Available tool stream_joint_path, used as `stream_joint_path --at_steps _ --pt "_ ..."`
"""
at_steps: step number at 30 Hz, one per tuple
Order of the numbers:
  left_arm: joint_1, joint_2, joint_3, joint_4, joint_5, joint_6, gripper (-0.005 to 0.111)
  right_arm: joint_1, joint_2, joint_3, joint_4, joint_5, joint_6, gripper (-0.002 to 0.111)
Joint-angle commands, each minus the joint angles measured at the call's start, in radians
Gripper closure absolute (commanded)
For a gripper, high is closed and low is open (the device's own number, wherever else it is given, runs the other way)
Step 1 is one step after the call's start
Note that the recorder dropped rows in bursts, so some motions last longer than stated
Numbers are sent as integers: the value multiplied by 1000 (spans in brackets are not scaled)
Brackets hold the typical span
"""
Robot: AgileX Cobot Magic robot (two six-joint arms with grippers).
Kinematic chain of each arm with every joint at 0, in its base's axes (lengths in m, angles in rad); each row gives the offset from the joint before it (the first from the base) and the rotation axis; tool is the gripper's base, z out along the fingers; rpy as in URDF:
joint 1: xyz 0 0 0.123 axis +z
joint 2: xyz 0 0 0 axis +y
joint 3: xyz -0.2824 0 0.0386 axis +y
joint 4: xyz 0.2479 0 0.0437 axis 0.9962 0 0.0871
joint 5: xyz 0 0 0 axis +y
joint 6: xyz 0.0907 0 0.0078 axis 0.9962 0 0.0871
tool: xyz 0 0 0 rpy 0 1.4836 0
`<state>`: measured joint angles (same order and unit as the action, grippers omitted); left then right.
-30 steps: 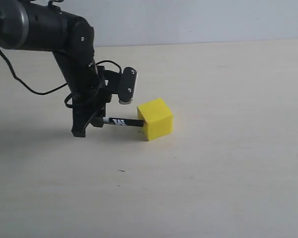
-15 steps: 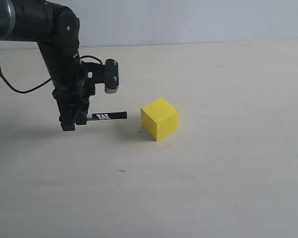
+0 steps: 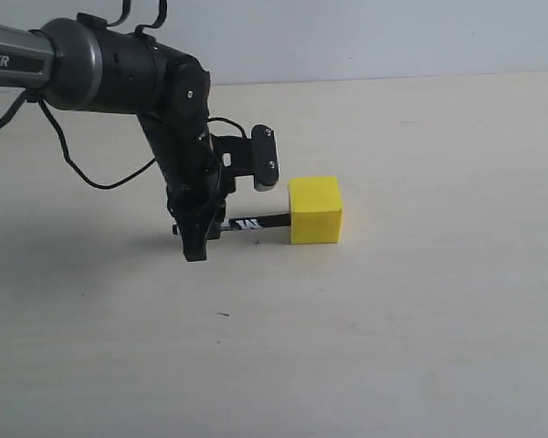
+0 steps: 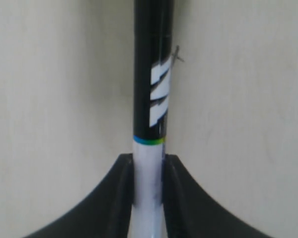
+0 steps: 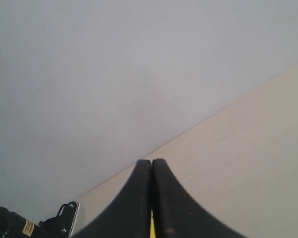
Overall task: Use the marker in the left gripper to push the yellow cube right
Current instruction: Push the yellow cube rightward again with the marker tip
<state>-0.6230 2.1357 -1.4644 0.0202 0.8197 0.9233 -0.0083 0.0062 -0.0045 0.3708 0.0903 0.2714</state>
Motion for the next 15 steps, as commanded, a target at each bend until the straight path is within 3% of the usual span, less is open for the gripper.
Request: stream_joint_path --at_steps 1,4,7,11,15 --pt "-2 3 -12 105 27 -67 107 -4 -6 4 -8 -3 -9 108" --pt "15 0 -12 213 66 -125 107 -4 -6 4 -8 -3 -9 108" --pt "41 -7 -12 231 105 -99 107 -4 -6 4 -8 -3 -9 108" --pt "67 -7 -12 196 167 -6 107 -4 -6 4 -6 -3 -9 108" --pt "81 -7 -44 57 181 92 107 -4 -6 4 -6 -3 -9 108"
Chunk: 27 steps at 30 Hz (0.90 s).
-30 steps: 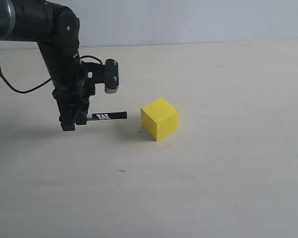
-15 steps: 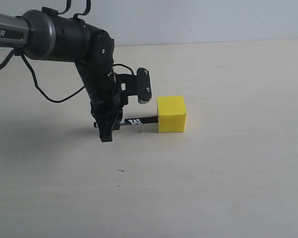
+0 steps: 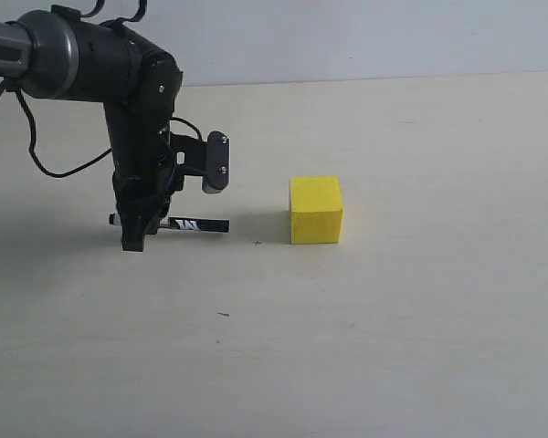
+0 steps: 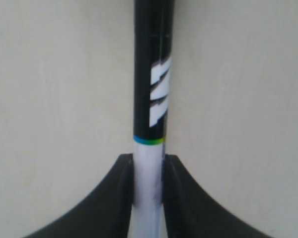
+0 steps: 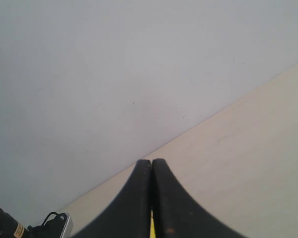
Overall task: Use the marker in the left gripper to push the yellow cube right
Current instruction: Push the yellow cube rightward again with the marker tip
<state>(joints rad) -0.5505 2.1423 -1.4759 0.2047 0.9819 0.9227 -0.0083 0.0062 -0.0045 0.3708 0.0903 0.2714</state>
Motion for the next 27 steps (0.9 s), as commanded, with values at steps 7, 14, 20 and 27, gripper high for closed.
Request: stream_joint_path --at_steps 7,14,20,27 --pt "13 -3 -93 -230 18 205 107 -4 -6 4 -8 -3 -9 108" --pt "36 -1 -100 -226 -2 227 107 -4 -6 4 -4 -3 -9 108" --pt "-48 38 -184 -239 12 222 107 -4 -6 4 -4 -3 -9 108" --pt "-140 81 -265 -241 15 224 107 -4 -6 4 -4 -3 -9 108"
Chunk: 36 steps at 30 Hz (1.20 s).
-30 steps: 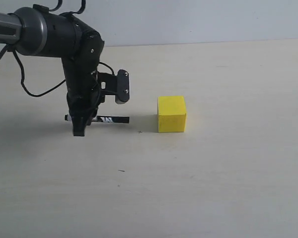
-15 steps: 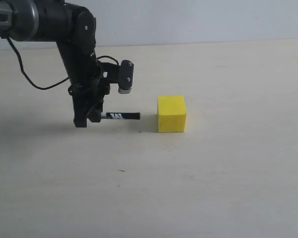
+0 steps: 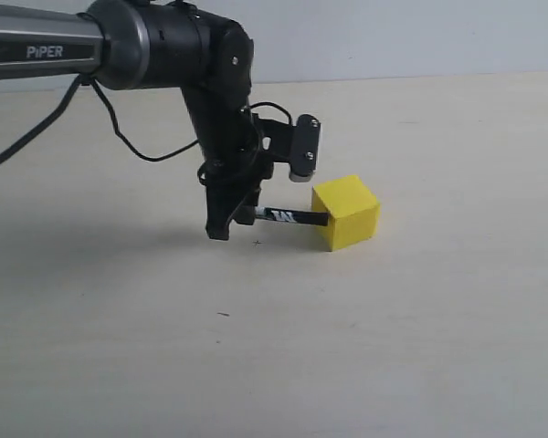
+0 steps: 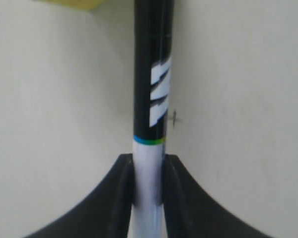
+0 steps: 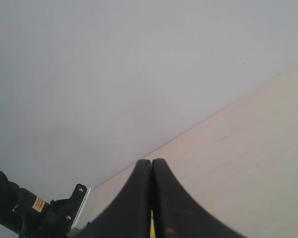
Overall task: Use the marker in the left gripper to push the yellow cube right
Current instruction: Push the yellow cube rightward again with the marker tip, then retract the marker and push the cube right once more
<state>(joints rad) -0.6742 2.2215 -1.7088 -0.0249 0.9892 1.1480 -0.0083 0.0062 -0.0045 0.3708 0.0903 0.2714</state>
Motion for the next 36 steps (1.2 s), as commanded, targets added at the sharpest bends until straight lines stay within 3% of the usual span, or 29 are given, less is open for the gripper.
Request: stream_joint_path --at_steps 1,8,13,18,25,29,36 --pt "-12 1 -37 -12 16 -4 107 -4 -6 4 -4 -3 -9 108" --pt "68 13 -47 -12 148 -92 107 -4 -6 4 -4 -3 -9 108" --pt "83 33 -47 -12 171 -154 107 -4 -6 4 -4 -3 -9 108" --pt "49 46 -47 -12 98 -159 107 -4 -6 4 -4 -3 -9 108" --pt "-22 55 -47 -23 -138 -183 107 -4 -6 4 -6 -3 -9 108" --pt "-21 57 -47 14 -126 -181 107 -4 -6 4 -8 -3 -9 108" --pt "52 57 -71 76 6 -185 107 -4 -6 4 -8 -3 -9 108"
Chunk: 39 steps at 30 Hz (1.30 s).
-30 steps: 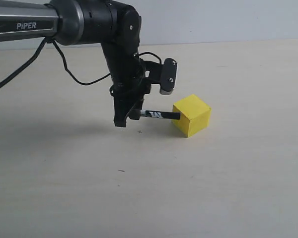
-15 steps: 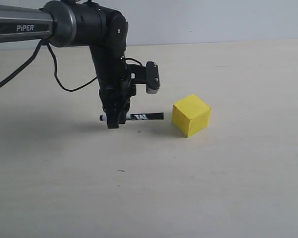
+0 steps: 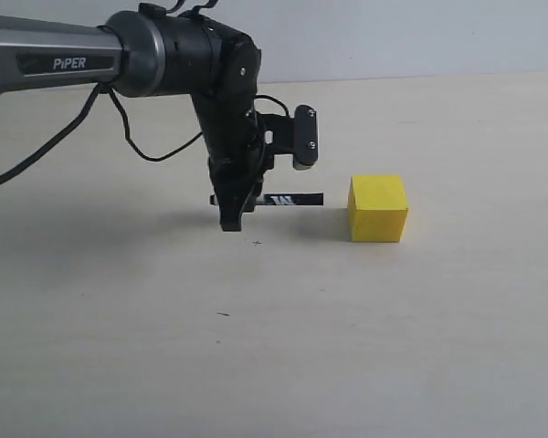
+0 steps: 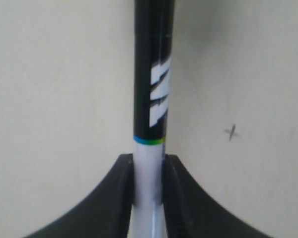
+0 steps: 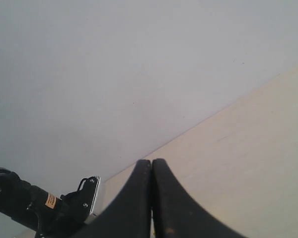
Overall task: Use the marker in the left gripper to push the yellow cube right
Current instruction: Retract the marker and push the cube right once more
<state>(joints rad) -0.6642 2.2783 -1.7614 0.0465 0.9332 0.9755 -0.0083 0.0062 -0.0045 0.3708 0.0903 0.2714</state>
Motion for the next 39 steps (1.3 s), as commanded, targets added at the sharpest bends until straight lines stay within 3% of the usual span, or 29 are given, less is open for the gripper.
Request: stream_joint_path --at_steps 1,9,15,19,25,29,39 --pt "55 1 -22 -2 76 -10 107 -4 -6 4 -8 -3 -9 108" --pt "106 1 -54 -46 219 52 107 -4 -6 4 -8 -3 -9 108" --pt "104 16 -175 -91 284 67 107 -4 -6 4 -8 -3 -9 108" --pt "108 70 -257 -219 288 104 107 -4 -6 4 -8 -3 -9 108" --pt "106 100 -285 -154 288 76 107 -4 -6 4 -8 -3 -9 108" --pt "90 108 -285 -25 288 -34 107 -4 -6 4 -4 -3 -9 108" --pt "23 131 -285 -35 288 2 107 -4 -6 4 -4 -3 -9 108"
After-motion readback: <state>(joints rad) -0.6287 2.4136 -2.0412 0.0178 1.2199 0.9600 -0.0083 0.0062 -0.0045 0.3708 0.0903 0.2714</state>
